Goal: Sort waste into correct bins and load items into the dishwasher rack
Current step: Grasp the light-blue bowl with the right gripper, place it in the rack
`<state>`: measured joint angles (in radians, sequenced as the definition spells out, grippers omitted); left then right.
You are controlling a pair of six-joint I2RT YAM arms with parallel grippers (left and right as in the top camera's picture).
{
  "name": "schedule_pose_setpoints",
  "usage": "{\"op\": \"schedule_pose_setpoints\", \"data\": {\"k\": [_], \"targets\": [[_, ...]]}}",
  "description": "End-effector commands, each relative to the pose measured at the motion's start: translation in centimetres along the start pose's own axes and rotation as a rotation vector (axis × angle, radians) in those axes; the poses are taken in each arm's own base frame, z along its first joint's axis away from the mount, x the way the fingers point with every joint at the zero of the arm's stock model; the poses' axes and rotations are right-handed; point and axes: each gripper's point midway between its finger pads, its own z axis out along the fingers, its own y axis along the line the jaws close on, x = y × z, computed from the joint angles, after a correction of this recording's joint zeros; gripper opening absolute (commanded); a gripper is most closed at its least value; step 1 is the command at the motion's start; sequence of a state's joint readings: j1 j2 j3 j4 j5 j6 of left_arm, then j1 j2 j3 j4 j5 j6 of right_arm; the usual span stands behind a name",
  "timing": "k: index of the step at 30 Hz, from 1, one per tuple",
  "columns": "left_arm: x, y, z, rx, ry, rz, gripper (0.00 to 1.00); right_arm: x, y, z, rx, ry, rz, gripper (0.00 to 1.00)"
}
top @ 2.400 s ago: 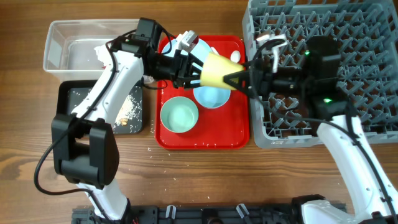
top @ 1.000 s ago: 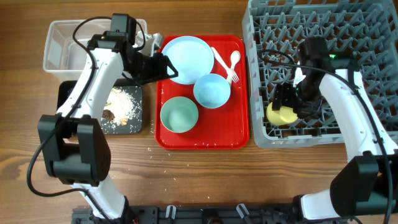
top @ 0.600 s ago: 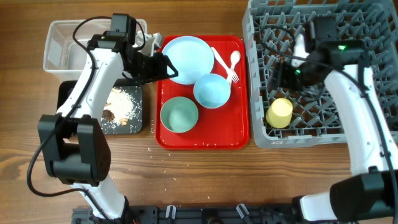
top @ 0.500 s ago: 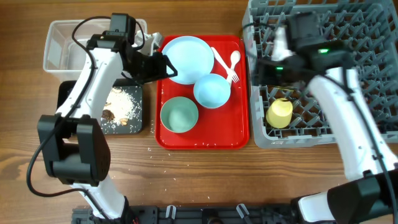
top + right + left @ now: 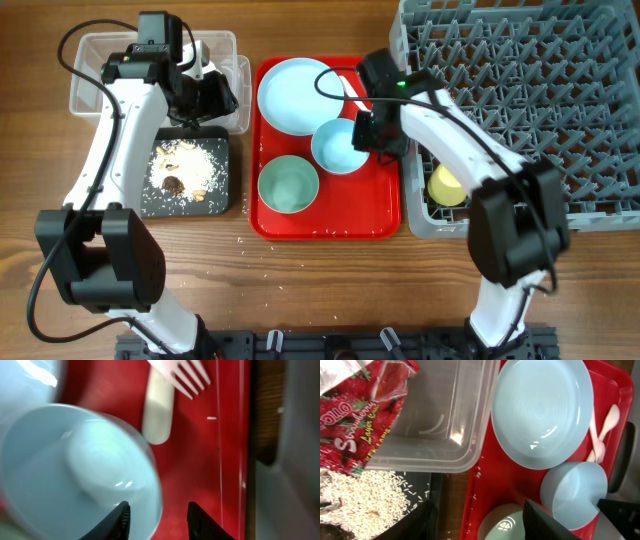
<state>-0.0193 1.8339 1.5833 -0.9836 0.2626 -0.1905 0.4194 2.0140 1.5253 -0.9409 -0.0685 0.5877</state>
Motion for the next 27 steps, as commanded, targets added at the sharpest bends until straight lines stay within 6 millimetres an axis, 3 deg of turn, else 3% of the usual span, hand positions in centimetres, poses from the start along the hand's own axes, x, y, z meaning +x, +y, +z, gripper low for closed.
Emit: {"op": "schedule_pose_setpoints", "data": {"k": [1,5,10,12,15,18,20,23,25,27], "targets": [[-0.7,0.0,-1.0,-0.022,-0.040,-0.002,0.67,0.9,-0.5,2.6,0.029,0.059,0.015,0.30],[-0.7,0.0,-1.0,-0.022,-0.040,-0.002,0.74,0.8,-0.5,2.9,0.030,0.057,0.009,0.06],[-0.7,0.0,-1.0,-0.022,-0.038,-0.002,1.00,0.8,-0.6,2.3,0.028,0.056,-0.016,0.04],[-0.7,0.0,-1.0,-0.022,-0.039,-0.002,1.00,0.4,-0.5,0.6,0.014,0.033,-0.036,0.04],[-0.7,0.0,-1.0,-0.022,-0.040,-0.002,1.00,-1.0,0.0,-5.4,-0.045,-0.080,-0.109,0.04],[-0.7,0.0,-1.0,-0.022,-0.040,-0.002,1.00,-2.6,-1.7,-11.7,-0.009,-0.245,-0.101,0.04],[-0.7,0.0,-1.0,-0.022,-0.040,-0.002,1.00,-4.3,-4.5,-16.3,0.091,-0.419,-0.033,0.04],[-0.7,0.0,-1.0,-0.022,-0.040,-0.002,1.00,-6.8,-10.7,-23.1,0.373,-0.708,0.093,0.04],[-0.7,0.0,-1.0,-0.022,-0.039,-0.002,1.00,-7.9,-13.5,-25.5,0.539,-0.818,0.149,0.04],[-0.7,0.0,-1.0,-0.022,-0.039,-0.002,1.00,-9.6,-14.7,-26.0,0.651,-0.860,0.126,0.04]]}}
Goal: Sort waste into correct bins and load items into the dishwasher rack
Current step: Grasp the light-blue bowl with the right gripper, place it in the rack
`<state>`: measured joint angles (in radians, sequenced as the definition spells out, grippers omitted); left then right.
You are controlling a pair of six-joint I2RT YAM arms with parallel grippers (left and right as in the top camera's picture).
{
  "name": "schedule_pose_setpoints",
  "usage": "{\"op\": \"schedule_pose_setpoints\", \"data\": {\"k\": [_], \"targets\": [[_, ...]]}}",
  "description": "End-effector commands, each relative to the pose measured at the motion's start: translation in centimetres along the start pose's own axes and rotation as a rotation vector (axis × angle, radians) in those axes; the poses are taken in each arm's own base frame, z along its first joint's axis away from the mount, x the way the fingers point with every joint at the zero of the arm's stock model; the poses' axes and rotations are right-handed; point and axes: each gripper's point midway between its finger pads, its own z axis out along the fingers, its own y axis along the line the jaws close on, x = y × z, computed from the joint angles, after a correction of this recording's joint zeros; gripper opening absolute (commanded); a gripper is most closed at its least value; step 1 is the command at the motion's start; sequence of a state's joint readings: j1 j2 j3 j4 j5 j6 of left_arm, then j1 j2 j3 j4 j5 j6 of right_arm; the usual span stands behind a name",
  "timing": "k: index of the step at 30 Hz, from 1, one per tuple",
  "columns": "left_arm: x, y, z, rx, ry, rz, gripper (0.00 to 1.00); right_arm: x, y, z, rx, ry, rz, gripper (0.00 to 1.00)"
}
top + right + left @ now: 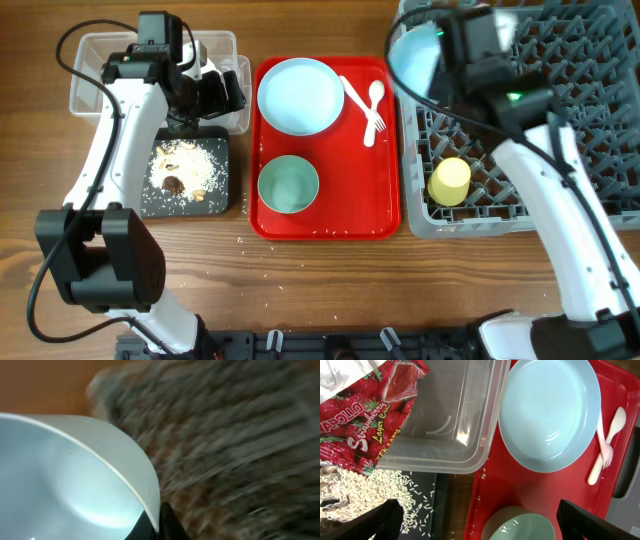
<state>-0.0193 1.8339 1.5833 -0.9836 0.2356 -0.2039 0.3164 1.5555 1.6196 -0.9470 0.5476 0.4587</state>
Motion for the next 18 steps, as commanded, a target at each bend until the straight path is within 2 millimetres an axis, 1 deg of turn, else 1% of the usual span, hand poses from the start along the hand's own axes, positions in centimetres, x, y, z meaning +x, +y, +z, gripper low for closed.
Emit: {"op": "schedule_pose_setpoints", "data": {"k": [1,4,5,8,9,11,14,18], "targets": [[-0.6,-0.4,-1.0,0.004,-0.032,0.011,1.00,-3.1,-4.3,2.7,0.342,-0.139,-0.126,0.04],[-0.6,-0.4,-1.0,0.005,-0.033,0.011,1.00,-4.7,-3.0,6.5,0.363,-0.172,-0.247,0.04],[-0.6,-0.4,-1.0,0.004,-0.032,0.011,1.00,-5.1,-2.5,7.8,0.370,-0.181,-0.288,0.04],[-0.6,-0.4,-1.0,0.005,-0.033,0.011,1.00,-5.9,-0.4,12.3,0.393,-0.217,-0.434,0.04],[-0.6,-0.4,-1.0,0.004,-0.033,0.011,1.00,-6.0,0.1,13.5,0.409,-0.231,-0.463,0.04],[-0.6,-0.4,-1.0,0.004,-0.033,0.011,1.00,-6.1,0.3,15.2,0.473,-0.261,-0.466,0.04],[-0.6,-0.4,-1.0,0.005,-0.032,0.011,1.00,-5.7,0.9,17.5,0.530,-0.290,-0.470,0.04],[-0.6,-0.4,-1.0,0.005,-0.033,0.011,1.00,-4.0,1.8,20.5,0.532,-0.285,-0.477,0.04]]}}
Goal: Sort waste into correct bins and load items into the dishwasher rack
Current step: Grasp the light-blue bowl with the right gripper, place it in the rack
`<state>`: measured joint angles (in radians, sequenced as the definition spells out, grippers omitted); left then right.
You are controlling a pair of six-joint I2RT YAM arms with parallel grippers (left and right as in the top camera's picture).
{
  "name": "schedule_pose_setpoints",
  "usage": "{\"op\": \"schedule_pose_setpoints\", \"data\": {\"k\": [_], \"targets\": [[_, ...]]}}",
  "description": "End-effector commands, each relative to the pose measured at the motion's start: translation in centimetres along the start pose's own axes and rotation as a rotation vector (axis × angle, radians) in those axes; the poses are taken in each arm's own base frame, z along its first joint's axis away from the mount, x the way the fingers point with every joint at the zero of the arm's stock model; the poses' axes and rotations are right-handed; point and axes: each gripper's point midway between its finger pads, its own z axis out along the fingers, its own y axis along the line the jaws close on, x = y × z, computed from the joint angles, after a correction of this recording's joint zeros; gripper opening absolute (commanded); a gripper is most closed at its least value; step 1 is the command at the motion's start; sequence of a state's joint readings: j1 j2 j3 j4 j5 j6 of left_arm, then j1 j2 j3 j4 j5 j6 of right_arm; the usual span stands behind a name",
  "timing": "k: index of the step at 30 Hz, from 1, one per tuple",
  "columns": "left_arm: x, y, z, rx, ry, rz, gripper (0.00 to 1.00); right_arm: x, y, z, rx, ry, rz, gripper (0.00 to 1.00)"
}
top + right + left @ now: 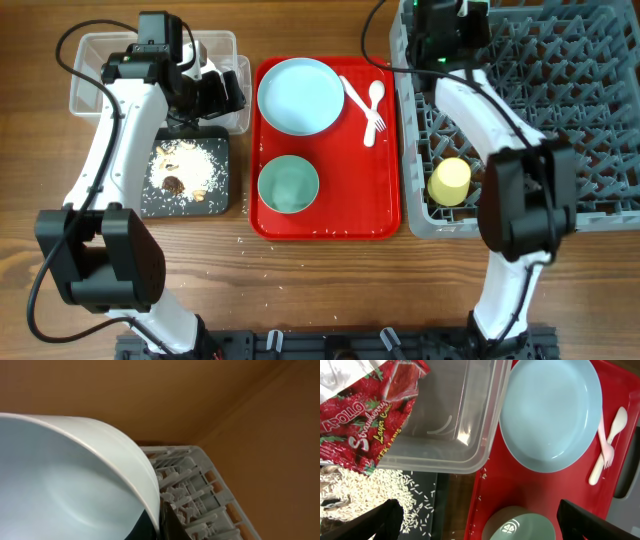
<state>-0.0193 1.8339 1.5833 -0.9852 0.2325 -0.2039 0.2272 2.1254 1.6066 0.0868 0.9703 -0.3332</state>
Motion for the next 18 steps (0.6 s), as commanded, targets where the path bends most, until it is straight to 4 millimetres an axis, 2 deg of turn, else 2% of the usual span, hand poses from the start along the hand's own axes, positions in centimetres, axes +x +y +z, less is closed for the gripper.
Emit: {"op": "schedule_pose_setpoints", "data": {"k": [1,3,7,11,16,18], "targets": [[-0.6,-0.5,-1.0,0.008,-0.033,0.011,1.00,2.2,1.5,1.3,0.043,0.036,-0.085,0.04],[-0.6,-0.5,-1.0,0.007,-0.033,0.011,1.00,3.3,2.7,1.6,0.035,0.050,-0.112,0.04],[-0.6,-0.5,-1.0,0.008,-0.033,0.011,1.00,2.9,3.3,0.6,0.041,0.042,-0.155,0.06],[-0.6,-0.5,-1.0,0.007,-0.033,0.011,1.00,2.3,5.1,-1.5,0.009,0.019,-0.252,0.38],[-0.6,-0.5,-1.0,0.008,-0.033,0.011,1.00,2.1,6.9,-3.5,-0.029,0.001,-0.267,0.84],[-0.6,-0.5,-1.0,0.008,-0.033,0.011,1.00,1.8,7.6,-4.3,-0.042,-0.012,-0.274,0.97]]}}
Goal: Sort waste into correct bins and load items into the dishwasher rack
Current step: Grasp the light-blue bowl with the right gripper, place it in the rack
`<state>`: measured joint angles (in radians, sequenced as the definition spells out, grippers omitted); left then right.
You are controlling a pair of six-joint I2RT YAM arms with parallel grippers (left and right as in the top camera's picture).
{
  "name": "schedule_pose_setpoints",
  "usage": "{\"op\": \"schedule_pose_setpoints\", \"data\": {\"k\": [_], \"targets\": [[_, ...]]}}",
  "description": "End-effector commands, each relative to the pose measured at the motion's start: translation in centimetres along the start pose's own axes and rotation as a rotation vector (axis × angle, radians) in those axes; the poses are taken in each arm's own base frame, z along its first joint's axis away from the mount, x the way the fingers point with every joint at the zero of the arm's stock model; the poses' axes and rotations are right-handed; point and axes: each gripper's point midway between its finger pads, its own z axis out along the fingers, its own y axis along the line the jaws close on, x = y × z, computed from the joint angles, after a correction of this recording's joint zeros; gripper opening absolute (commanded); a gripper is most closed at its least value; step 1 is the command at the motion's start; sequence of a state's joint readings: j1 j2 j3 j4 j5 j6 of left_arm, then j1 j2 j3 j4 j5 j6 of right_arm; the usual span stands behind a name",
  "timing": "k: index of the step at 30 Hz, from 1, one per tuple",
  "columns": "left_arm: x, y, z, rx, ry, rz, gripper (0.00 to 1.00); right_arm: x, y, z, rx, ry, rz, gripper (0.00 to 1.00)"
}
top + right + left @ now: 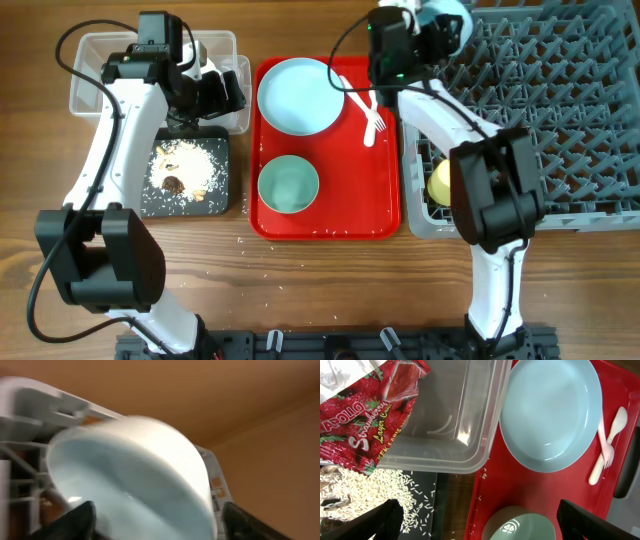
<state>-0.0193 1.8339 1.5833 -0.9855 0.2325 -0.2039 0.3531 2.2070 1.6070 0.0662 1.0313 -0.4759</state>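
A light blue bowl (446, 14) stands tilted on edge in the far left corner of the grey dishwasher rack (560, 110). In the right wrist view the bowl (135, 475) fills the frame, and my right gripper (167, 522) is open, its fingers spread wide to either side of the bowl. My right gripper (412, 35) hangs at the rack's corner. My left gripper (222, 95) is open and empty (482, 520) between the clear bin (455, 420) and the red tray (385, 215). On the tray lie a light blue plate (299, 95), a green bowl (289, 185), and a fork and spoon (372, 105).
A yellow cup (449, 182) lies in the rack's near left part. A red strawberry wrapper (365, 415) sits in the clear bin. A black tray (190, 175) with spilled rice stands in front of the bin. Rice grains dot the wooden table.
My right gripper has opened and let go of the light blue bowl, which now rests on edge in the rack's far left corner. The left arm has not moved.
My right gripper was open at the light blue bowl on the red tray. Then it was shut on the bowl's rim, up over the rack, then at the rack's far left corner. Now the bowl stands in the rack, released. My left gripper opened early and stayed put.
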Motion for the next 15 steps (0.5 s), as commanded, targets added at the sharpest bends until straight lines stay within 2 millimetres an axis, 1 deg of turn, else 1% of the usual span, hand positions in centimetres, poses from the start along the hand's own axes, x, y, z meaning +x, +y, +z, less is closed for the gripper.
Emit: {"op": "schedule_pose_setpoints", "data": {"k": [1,4,6,8,10,12,13,14,15], "targets": [[-0.6,-0.5,-1.0,0.008,-0.033,0.011,1.00,0.0,1.3,-0.8,0.002,-0.003,-0.016,0.99],[-0.6,-0.5,-1.0,0.008,-0.034,0.011,1.00,-0.7,2.0,-1.9,-0.013,-0.024,-0.022,1.00],[-0.6,-0.5,-1.0,0.008,-0.034,0.011,1.00,-1.3,2.1,-2.7,-0.023,-0.041,-0.018,1.00],[-0.6,-0.5,-1.0,0.008,-0.034,0.011,1.00,-1.8,1.7,-3.1,-0.033,-0.055,-0.007,1.00],[-0.6,-0.5,-1.0,0.008,-0.034,0.011,1.00,-2.7,1.0,-3.8,-0.080,-0.076,0.028,1.00],[-0.6,-0.5,-1.0,0.008,-0.033,0.011,1.00,-3.0,1.5,-5.2,-0.210,-0.088,0.059,1.00],[-0.6,-0.5,-1.0,0.008,-0.034,0.011,1.00,-2.9,2.6,-6.3,-0.336,-0.082,0.083,1.00],[-0.6,-0.5,-1.0,0.008,-0.034,0.011,1.00,-2.5,3.6,-7.8,-0.477,-0.062,0.123,1.00],[-0.6,-0.5,-1.0,0.008,-0.033,0.011,1.00,-1.8,4.9,-10.2,-0.660,-0.010,0.186,1.00]]}}
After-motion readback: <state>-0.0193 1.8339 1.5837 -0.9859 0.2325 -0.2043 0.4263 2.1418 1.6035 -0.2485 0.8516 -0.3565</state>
